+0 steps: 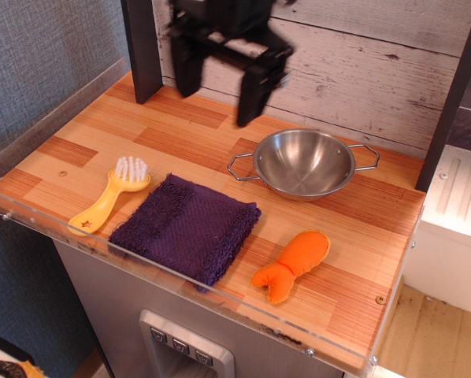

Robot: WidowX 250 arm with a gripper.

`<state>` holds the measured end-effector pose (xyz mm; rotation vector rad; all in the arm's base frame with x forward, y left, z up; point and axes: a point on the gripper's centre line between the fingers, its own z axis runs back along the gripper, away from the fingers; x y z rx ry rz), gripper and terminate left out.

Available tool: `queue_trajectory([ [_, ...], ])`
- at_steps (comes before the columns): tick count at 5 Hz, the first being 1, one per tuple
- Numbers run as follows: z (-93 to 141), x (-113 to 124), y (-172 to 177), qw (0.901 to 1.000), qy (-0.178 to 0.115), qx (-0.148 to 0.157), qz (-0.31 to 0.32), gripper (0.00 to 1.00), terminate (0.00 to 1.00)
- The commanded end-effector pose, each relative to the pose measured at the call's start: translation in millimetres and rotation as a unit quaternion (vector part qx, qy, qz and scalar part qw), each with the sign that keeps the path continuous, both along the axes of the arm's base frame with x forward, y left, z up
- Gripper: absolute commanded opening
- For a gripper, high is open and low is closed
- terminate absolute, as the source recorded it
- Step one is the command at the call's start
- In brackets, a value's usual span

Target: Move the pot behind the gold fish.

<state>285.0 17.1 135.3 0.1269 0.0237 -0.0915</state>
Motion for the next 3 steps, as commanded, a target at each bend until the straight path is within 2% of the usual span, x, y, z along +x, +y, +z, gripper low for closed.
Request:
queue_trajectory([
  [1, 0.1, -30.8, 14.5, 0.9994, -0.020, -0.026, 0.009, 1.00, 0.00],
  [2, 0.1, -30.8, 14.5, 0.9994, -0.020, -0.026, 0.009, 1.00, 0.00],
  [3, 0.1, -30.8, 14.5, 0.9994, -0.020, -0.026, 0.009, 1.00, 1.00],
])
